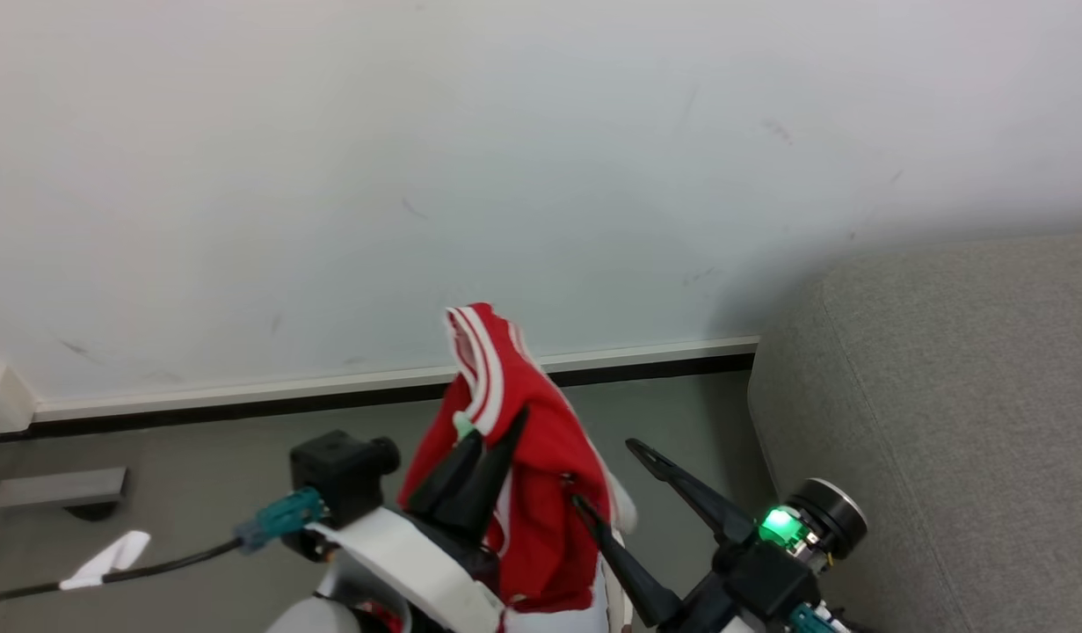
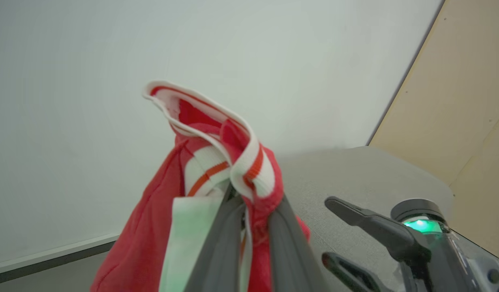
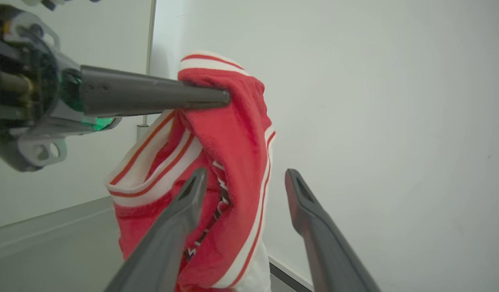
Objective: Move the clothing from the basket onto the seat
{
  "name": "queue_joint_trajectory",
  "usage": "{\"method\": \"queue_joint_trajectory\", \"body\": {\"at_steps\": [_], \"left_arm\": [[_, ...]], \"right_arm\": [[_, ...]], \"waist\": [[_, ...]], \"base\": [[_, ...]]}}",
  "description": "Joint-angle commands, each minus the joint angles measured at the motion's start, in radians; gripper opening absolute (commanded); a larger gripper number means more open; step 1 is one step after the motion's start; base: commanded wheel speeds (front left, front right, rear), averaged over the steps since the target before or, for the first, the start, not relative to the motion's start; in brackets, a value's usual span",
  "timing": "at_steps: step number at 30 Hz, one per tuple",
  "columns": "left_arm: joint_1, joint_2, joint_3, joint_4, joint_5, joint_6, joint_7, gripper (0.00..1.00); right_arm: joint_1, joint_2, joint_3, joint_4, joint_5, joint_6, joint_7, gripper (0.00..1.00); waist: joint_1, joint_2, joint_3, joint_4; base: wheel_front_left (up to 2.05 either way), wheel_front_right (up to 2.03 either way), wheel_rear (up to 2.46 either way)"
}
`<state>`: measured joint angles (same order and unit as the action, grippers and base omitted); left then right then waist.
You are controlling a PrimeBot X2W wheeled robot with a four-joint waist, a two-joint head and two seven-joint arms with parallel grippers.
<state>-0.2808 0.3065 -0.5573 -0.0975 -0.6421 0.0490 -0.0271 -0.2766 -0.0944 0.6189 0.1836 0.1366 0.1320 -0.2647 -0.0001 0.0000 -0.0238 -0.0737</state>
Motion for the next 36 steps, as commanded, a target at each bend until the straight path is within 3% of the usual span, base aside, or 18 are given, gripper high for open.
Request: {"method": "queue_joint_trajectory", "body": {"at_steps": [1,10,11,12,13,20,21,22,23,36], "left_arm": [[0.003,-0.007,-0.015,-0.007,0.012,-0.008,0.006,0.00],[-0.008,-0.043,-0.084,-0.006,0.006,-0.036,0.035,0.00],[-0.009,-0.047,-0.089,-0.003,0.008,-0.039,0.037,0.00],[-0.010,-0.050,-0.095,0.001,0.011,-0.039,0.037,0.00],[-0.012,-0.051,-0.100,0.007,0.015,-0.039,0.036,0.00],[-0.013,-0.037,-0.108,0.053,0.047,-0.024,0.022,0.02],[-0.013,-0.034,-0.106,0.060,0.050,-0.019,0.016,0.25],[-0.014,-0.029,-0.106,0.069,0.060,-0.017,0.010,0.68],[-0.014,-0.025,-0.105,0.078,0.064,-0.013,0.005,1.00],[0.000,-0.040,-0.121,0.171,0.097,-0.008,-0.068,1.00]], "right_arm": [[-0.036,-0.003,0.021,0.036,0.013,-0.002,0.000,1.00],[-0.130,0.021,0.068,0.229,0.038,-0.002,0.001,1.00],[-0.135,0.025,0.070,0.252,0.052,-0.002,0.000,0.81],[-0.144,0.028,0.064,0.268,0.068,-0.002,0.000,0.06],[-0.147,0.033,0.063,0.281,0.093,-0.002,0.000,0.00],[-0.154,0.042,0.054,0.290,0.208,-0.002,0.000,0.00],[-0.155,0.042,0.048,0.288,0.216,-0.002,0.000,0.00],[-0.155,0.042,0.041,0.286,0.225,-0.002,0.000,0.00],[-0.155,0.042,0.032,0.283,0.234,-0.002,0.000,0.00],[-0.137,-0.035,-0.130,0.240,0.233,-0.002,0.000,0.00]], "waist": [[0.0001,0.0000,0.001,0.004],[0.0001,0.0000,0.001,0.023],[0.0001,0.0000,0.000,0.026],[0.0001,0.0000,-0.001,0.028],[0.0001,0.0000,-0.002,0.029],[0.0001,0.0000,0.000,0.019],[0.0001,0.0000,0.001,0.013],[0.0001,0.0000,0.002,0.006],[0.0001,0.0000,0.004,-0.003],[0.0001,0.0000,0.020,-0.226]], "base": [[0.00,0.00,0.00],[0.00,0.00,0.00],[0.00,0.00,0.00],[0.00,0.00,0.00],[0.00,0.00,0.00],[0.00,0.00,0.00],[0.00,0.00,0.00],[0.00,0.00,0.00],[0.00,0.00,0.00],[0.00,0.00,0.00]]}}
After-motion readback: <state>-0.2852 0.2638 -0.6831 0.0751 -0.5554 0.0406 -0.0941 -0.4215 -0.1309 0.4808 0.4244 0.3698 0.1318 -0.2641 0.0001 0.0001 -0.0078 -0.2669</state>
